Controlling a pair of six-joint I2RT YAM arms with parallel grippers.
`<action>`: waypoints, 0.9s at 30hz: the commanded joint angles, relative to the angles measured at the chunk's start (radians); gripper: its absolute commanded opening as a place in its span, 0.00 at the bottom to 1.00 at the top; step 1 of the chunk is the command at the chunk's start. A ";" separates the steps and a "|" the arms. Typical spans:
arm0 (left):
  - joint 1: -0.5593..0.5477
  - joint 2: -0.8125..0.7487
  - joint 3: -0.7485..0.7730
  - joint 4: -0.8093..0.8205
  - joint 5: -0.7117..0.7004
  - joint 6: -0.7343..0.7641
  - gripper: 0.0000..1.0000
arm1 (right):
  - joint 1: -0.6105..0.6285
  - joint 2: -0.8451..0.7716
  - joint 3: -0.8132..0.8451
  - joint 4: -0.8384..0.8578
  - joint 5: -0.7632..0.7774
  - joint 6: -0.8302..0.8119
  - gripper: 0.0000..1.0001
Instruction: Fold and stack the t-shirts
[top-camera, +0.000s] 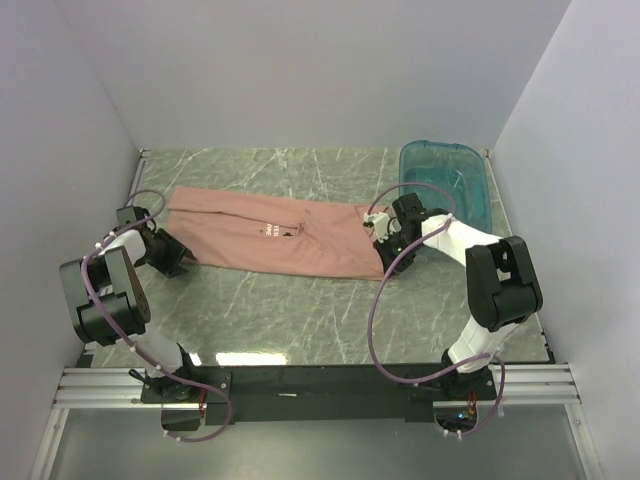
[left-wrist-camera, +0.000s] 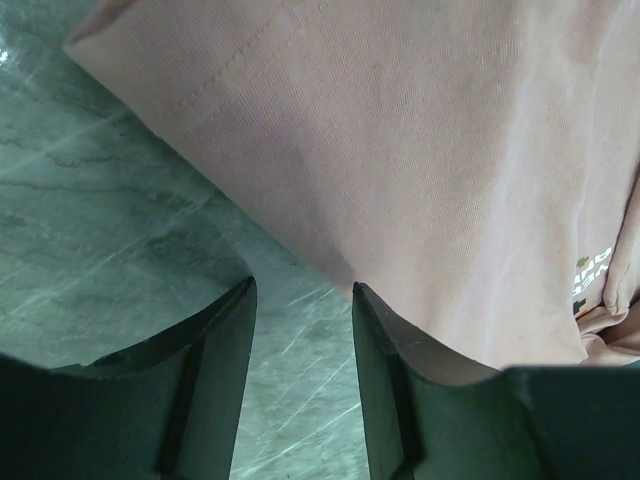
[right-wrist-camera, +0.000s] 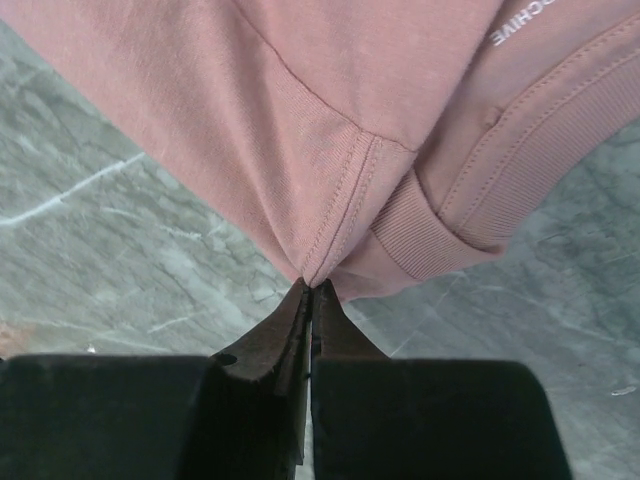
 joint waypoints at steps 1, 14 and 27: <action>0.005 0.008 0.025 -0.005 0.004 -0.002 0.49 | -0.009 -0.040 -0.002 -0.055 0.006 -0.055 0.00; 0.045 -0.208 0.002 0.036 0.041 0.070 0.63 | -0.010 -0.109 -0.063 -0.079 0.043 -0.100 0.09; 0.084 -0.156 0.129 0.042 0.064 0.105 0.62 | -0.044 -0.273 -0.073 -0.179 -0.030 -0.229 0.40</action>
